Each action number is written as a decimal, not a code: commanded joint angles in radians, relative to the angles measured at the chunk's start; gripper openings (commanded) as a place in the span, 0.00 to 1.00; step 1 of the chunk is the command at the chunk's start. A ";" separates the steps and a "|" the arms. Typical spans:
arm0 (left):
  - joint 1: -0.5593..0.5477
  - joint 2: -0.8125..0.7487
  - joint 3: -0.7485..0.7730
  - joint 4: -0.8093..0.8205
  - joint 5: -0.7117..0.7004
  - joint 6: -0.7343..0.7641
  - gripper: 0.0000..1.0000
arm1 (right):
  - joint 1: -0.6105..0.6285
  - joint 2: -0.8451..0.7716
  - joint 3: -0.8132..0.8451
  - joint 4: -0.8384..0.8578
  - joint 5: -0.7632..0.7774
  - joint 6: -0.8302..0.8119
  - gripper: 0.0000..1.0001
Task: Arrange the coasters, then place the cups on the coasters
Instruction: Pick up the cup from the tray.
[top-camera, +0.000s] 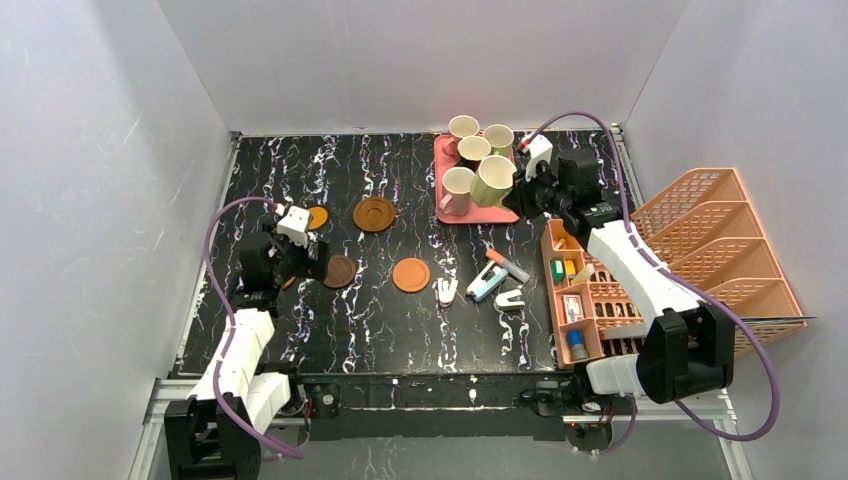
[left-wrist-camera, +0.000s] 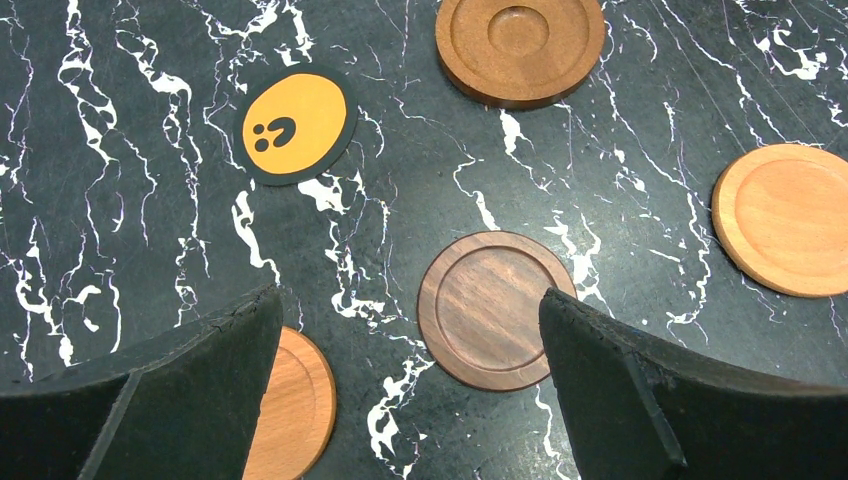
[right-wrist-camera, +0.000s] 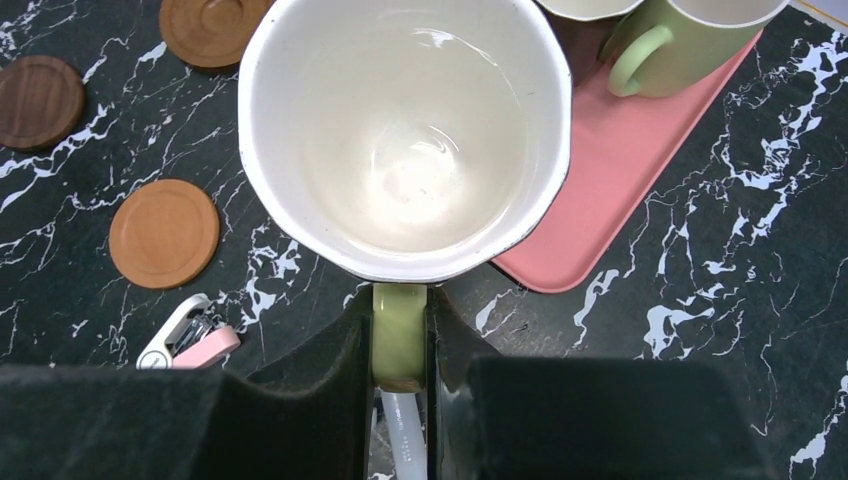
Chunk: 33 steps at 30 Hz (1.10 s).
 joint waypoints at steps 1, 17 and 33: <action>0.006 0.003 -0.007 0.013 0.002 0.010 0.98 | -0.003 -0.065 0.012 0.140 -0.061 0.002 0.01; 0.006 0.010 -0.007 0.023 -0.004 0.008 0.98 | -0.004 -0.096 0.003 0.120 -0.251 -0.016 0.01; 0.006 0.014 -0.005 0.019 -0.001 0.008 0.98 | 0.018 -0.094 0.012 0.047 -0.475 -0.070 0.01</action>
